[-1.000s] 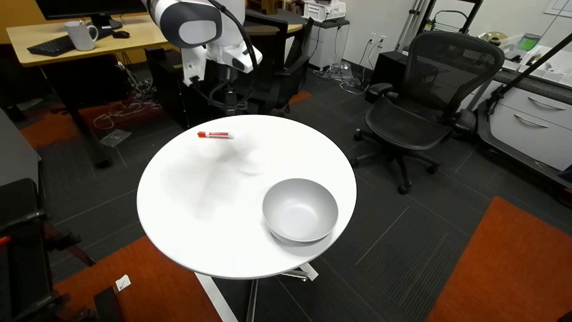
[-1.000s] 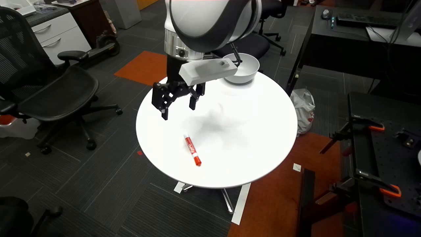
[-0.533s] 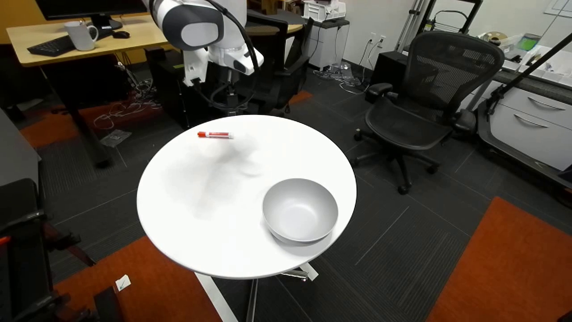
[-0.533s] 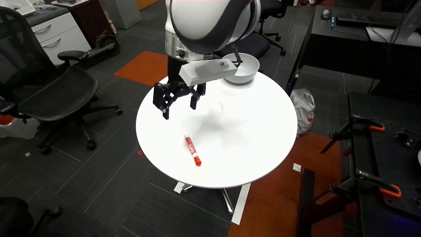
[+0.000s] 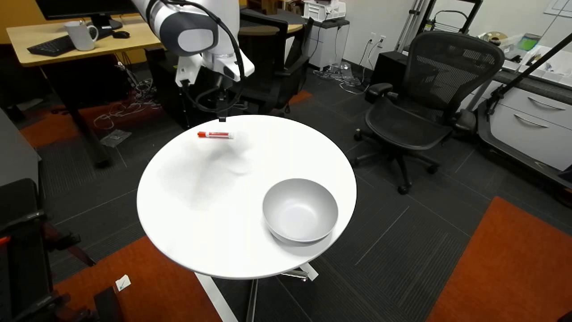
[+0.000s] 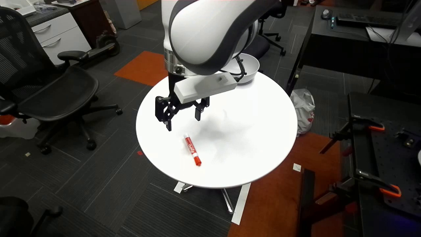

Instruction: Put the marker in the bowl

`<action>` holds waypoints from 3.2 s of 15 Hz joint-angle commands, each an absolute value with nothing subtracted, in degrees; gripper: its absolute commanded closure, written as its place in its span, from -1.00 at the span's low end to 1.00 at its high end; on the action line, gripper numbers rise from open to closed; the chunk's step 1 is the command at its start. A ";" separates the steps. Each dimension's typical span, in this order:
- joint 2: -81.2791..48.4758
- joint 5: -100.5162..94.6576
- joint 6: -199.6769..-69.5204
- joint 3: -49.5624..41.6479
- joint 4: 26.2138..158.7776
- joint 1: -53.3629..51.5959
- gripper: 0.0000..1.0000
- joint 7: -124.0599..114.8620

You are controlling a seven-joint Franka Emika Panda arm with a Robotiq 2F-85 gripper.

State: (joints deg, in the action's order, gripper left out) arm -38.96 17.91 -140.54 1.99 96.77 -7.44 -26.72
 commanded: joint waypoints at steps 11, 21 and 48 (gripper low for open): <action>-47.35 16.87 -130.92 0.50 87.26 -9.19 -1.00 -32.87; -52.84 15.21 -125.91 -0.30 80.41 -9.73 -1.00 -37.85; -34.44 1.20 -126.41 -8.65 94.52 -12.31 0.90 -48.77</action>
